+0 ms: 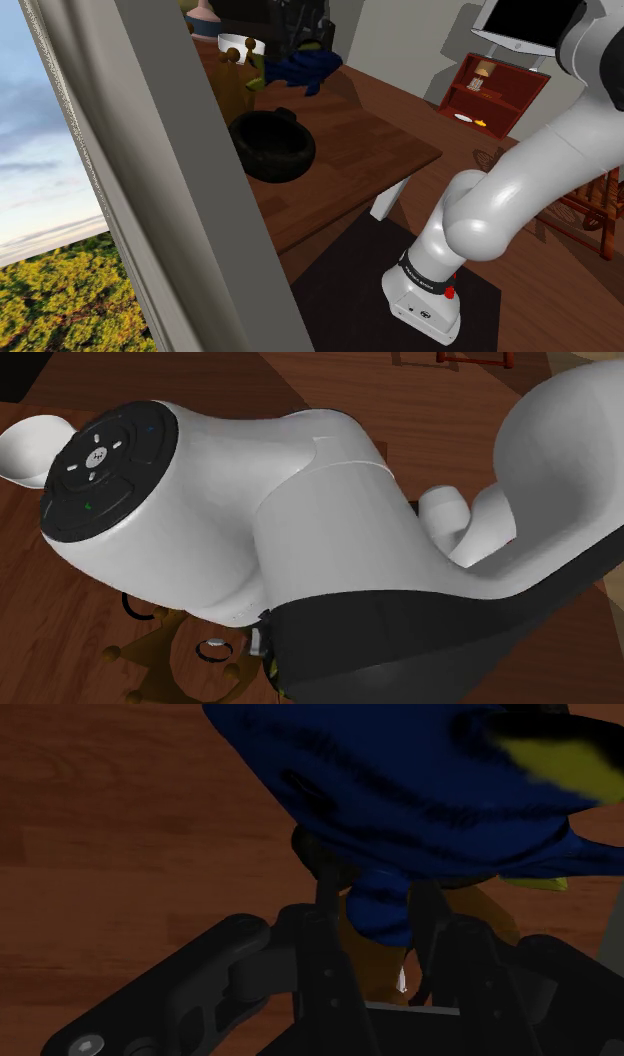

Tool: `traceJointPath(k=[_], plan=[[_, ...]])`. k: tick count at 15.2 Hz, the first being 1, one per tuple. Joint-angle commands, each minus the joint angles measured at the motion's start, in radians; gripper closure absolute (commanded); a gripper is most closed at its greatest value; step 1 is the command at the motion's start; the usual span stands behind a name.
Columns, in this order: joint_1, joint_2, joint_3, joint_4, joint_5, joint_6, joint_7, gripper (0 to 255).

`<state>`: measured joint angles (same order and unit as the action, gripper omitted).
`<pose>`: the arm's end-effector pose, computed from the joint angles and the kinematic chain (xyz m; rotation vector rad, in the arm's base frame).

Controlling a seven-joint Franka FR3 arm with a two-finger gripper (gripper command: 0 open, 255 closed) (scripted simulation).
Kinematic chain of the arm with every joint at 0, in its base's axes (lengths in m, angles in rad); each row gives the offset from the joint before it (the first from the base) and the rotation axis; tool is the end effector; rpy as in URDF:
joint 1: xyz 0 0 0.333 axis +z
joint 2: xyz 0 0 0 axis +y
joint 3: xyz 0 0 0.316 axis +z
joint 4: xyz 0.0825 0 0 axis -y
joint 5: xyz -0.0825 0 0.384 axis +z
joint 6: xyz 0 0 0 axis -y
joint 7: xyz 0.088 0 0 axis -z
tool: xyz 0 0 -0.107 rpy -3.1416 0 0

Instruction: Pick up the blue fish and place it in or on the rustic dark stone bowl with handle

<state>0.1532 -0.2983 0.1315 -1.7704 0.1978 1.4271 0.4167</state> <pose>0.4165 0.1570 0.6685 -3.0009 0.1727 0.1486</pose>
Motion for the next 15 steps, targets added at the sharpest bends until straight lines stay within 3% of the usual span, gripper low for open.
traceJointPath(k=[1, 15], plan=[[0.018, 0.031, 0.037, 0.025, 0.009, 0.017, 0.054, 255], [0.026, 0.005, 0.053, -0.153, 0.017, 0.17, 0.045, 255]])
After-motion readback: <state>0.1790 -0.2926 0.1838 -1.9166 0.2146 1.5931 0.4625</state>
